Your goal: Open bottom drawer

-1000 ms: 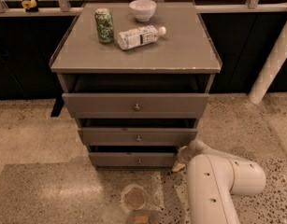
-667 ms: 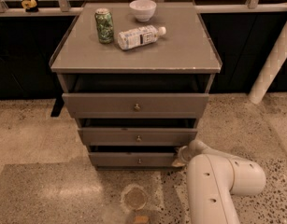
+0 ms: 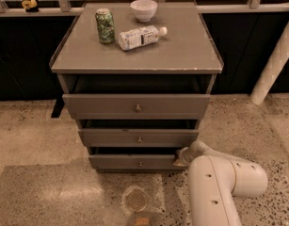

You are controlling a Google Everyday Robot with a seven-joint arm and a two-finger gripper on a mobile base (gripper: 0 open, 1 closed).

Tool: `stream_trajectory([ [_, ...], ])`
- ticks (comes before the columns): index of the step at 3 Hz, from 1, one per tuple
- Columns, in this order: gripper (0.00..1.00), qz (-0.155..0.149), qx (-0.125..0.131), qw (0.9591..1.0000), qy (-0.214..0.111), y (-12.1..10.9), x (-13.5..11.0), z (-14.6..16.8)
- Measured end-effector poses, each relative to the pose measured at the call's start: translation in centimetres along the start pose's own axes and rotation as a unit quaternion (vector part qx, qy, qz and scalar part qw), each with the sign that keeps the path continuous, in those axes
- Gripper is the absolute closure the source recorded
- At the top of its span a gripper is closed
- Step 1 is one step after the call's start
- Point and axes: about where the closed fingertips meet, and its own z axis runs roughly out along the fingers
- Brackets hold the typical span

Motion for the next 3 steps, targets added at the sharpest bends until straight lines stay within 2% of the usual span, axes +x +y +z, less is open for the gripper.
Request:
stream_trajectory([
  [1, 1.0, 0.0, 0.0, 1.0, 0.0, 0.0, 0.0, 0.0],
  [2, 1.0, 0.0, 0.0, 1.0, 0.0, 0.2, 0.0, -0.1],
  [3, 1.0, 0.004, -0.001, 1.0, -0.002, 1.6, 0.0, -0.7],
])
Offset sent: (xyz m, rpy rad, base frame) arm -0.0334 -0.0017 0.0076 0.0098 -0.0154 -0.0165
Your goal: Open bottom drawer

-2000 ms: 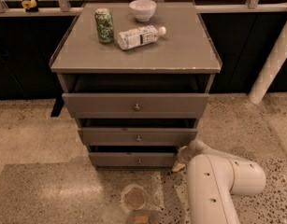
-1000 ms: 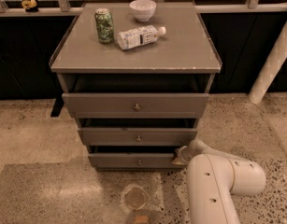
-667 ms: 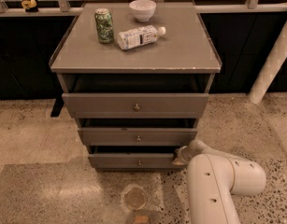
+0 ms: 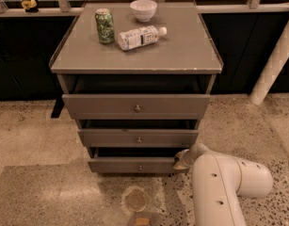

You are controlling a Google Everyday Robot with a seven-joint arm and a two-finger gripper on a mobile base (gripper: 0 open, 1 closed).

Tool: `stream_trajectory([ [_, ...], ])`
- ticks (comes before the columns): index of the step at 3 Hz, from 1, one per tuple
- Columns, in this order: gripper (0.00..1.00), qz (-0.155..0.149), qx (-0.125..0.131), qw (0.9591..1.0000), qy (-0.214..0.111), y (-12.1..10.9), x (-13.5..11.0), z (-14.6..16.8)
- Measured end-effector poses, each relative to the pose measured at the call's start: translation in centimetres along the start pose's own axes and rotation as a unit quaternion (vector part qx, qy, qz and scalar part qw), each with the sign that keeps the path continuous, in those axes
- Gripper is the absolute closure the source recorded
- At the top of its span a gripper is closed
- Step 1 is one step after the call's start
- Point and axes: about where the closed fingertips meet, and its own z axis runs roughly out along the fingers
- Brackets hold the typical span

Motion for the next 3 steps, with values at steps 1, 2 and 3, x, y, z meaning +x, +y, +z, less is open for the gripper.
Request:
stream_trajectory([
  [1, 1.0, 0.0, 0.0, 1.0, 0.0, 0.01, 0.0, 0.0],
  [2, 1.0, -0.007, -0.003, 1.0, 0.0, 0.53, 0.03, 0.0],
  [3, 1.0, -0.018, 0.009, 0.9998, 0.0, 0.58, 0.6, -0.81],
])
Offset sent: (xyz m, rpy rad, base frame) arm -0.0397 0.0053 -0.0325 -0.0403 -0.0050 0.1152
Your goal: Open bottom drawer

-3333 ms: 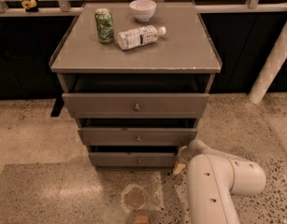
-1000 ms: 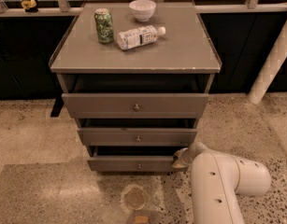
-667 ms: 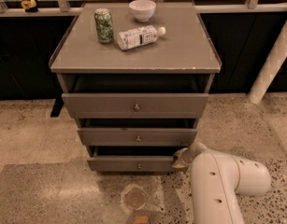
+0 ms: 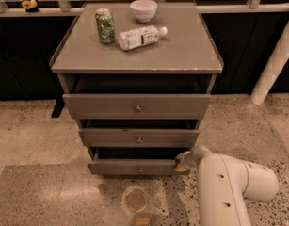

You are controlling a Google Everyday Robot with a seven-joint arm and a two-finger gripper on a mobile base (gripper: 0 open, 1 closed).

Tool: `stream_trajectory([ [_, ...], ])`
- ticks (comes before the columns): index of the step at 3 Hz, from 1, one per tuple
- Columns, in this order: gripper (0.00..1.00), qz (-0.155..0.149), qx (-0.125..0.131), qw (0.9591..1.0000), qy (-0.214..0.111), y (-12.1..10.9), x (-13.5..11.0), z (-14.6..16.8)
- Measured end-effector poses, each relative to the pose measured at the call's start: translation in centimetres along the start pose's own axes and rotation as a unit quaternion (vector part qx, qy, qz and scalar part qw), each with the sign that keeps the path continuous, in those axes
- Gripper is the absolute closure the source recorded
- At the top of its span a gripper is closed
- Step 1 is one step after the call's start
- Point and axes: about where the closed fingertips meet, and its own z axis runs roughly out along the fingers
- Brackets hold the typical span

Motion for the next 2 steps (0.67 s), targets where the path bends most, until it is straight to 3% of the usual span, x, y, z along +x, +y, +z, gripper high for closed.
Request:
stream_trajectory([
  [2, 1.0, -0.002, -0.001, 1.0, 0.0, 2.62, 0.75, -0.77],
])
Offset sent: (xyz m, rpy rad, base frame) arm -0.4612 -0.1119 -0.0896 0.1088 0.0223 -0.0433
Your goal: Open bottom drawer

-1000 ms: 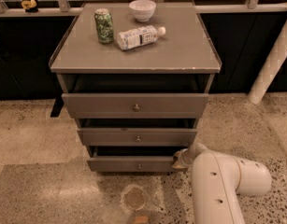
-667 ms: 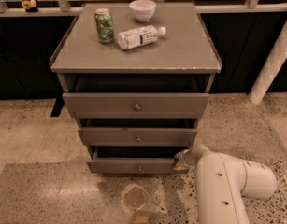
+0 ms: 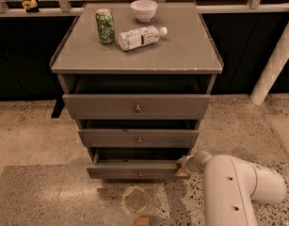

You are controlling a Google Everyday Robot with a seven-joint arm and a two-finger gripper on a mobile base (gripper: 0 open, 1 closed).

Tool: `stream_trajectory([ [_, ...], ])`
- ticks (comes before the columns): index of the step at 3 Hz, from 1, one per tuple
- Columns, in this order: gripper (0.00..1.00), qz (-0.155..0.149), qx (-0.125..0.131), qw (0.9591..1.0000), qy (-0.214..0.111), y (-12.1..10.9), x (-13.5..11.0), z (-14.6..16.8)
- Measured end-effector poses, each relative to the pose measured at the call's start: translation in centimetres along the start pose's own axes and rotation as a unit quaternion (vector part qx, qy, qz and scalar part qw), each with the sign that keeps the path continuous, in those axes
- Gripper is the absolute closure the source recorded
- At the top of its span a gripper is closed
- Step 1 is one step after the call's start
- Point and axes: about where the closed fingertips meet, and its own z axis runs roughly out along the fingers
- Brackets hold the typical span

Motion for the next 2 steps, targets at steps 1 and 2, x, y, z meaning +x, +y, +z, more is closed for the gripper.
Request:
stream_trajectory([
  [1, 1.0, -0.002, 0.0, 1.0, -0.003, 0.16, -0.1, -0.01],
  [2, 1.0, -0.007, -0.004, 0.9999, -0.007, 0.91, 0.0, 0.04],
])
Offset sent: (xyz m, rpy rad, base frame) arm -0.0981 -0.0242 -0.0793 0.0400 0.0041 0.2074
